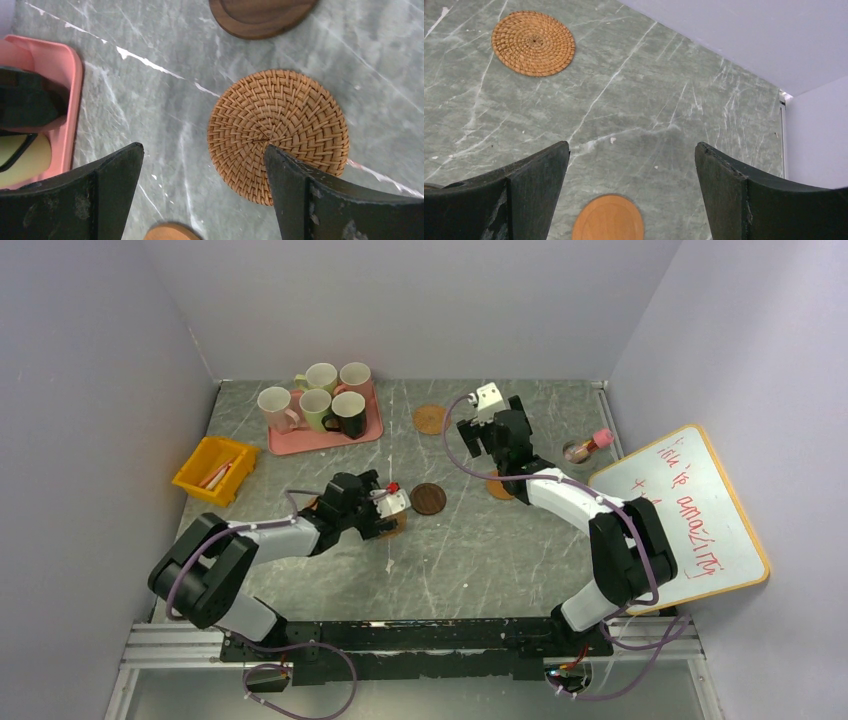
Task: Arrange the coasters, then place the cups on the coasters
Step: Move the coaster to the center of the board.
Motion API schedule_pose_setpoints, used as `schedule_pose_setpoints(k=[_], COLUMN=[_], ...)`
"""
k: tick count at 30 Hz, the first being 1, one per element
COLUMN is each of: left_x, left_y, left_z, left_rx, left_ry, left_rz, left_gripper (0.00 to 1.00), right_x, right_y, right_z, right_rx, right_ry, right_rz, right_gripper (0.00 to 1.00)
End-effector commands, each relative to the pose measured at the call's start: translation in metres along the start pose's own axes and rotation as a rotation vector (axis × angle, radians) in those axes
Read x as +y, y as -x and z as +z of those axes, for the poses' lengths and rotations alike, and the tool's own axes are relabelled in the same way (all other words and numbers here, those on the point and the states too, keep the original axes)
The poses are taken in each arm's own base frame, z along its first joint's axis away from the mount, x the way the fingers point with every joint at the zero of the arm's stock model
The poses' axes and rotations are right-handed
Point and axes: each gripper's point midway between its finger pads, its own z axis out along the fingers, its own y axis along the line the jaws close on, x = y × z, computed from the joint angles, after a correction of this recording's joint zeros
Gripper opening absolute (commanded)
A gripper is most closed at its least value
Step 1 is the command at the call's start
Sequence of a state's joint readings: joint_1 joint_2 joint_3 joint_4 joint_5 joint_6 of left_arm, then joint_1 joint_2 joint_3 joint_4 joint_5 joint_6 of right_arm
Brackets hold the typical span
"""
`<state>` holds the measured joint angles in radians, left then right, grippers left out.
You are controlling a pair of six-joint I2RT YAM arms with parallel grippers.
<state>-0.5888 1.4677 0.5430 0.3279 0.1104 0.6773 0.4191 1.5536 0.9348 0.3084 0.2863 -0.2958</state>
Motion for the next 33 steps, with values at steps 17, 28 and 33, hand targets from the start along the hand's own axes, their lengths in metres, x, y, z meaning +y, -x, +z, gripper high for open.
schedule_pose_setpoints(k=[17,28,33], left_x=[0.047,0.059,0.075], left_y=[-0.059,-0.067,-0.064], left_z=[0.003,-0.001,-0.008], left_rx=[0.293,0.316,0.292], left_ry=[0.201,0.209,0.269], left_rz=[-0.041,-0.092,-0.136], left_gripper=[0.96,0.96,0.96], right_x=[-0.014,-0.012,-0.011], right_y=[0.028,0.026,0.025], right_z=[-0.009,-0.007,-0.007], right_rx=[-0.092,-0.084,-0.081], right_ry=[-0.036,-0.028,-0.025], right_rz=[0.034,0.033,0.03], right_gripper=[1.0,1.0,1.0])
